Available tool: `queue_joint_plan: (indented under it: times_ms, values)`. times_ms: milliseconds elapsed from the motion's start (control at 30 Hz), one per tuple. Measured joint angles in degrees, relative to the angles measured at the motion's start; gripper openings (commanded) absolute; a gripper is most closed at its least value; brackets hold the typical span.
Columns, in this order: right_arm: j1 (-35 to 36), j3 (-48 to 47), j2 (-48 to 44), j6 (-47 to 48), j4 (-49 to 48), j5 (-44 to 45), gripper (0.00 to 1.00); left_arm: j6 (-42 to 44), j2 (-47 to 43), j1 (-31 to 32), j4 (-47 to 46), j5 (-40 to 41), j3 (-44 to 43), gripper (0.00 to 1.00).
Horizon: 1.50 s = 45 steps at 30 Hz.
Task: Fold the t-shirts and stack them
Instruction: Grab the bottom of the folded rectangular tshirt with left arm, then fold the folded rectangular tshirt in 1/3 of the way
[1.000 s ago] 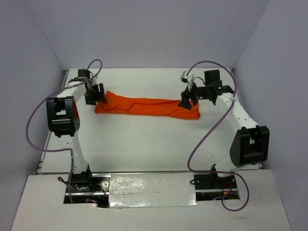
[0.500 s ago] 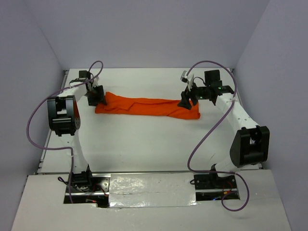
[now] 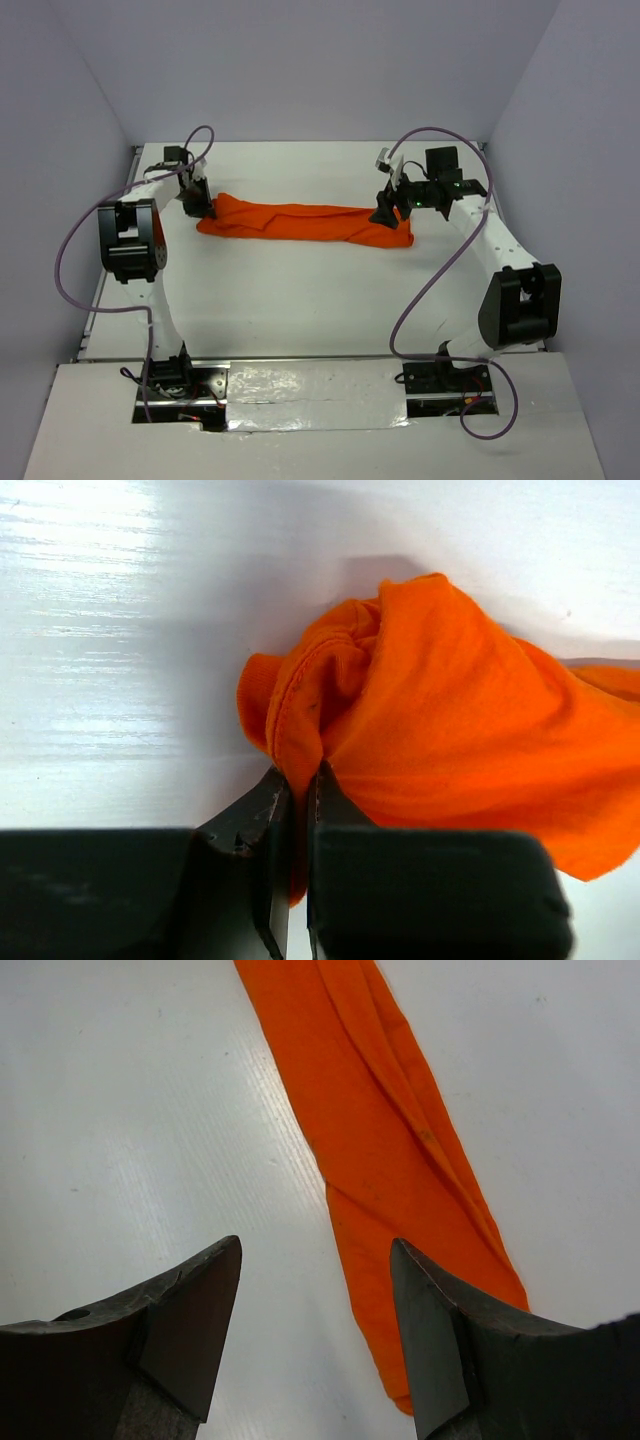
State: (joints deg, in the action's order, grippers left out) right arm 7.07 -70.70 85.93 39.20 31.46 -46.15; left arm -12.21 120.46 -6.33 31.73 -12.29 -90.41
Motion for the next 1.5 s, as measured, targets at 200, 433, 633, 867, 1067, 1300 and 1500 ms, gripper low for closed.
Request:
queue_joint_plan:
  times_ms: [200,433,633,867,1067,1300,1500]
  values:
    - [0.00,0.76,-0.79,0.00,-0.17,-0.22,0.69,-0.74,-6.25,0.66,-0.46,-2.10,2.64,0.00]
    - [0.00,0.96,-1.29,-0.17,-0.24,-0.85,0.69,-1.75,-16.24,6.40,-1.92,-3.21,3.04,0.00]
    - [0.00,1.79,-2.36,-0.35,-0.57,-1.14,0.69,-3.21,-17.44,13.05,-1.75,-3.23,3.02,0.00]
    - [-0.24,2.43,-3.76,-0.46,-0.66,-1.25,0.69,-6.29,-16.55,21.29,-1.73,-3.15,2.01,0.00]
    - [-1.29,2.89,-5.07,-0.81,-0.72,-1.27,0.69,-8.83,-10.80,27.85,-1.77,-2.80,-4.70,0.00]
    - [-1.88,3.67,-6.36,-0.81,-0.83,-1.31,0.69,-11.34,-1.92,32.59,-1.62,-1.79,-10.45,0.00]
    - [-2.62,3.76,-6.40,-0.79,-0.81,-1.38,0.69,-12.50,3.85,34.47,-1.66,-0.81,-14.32,0.00]
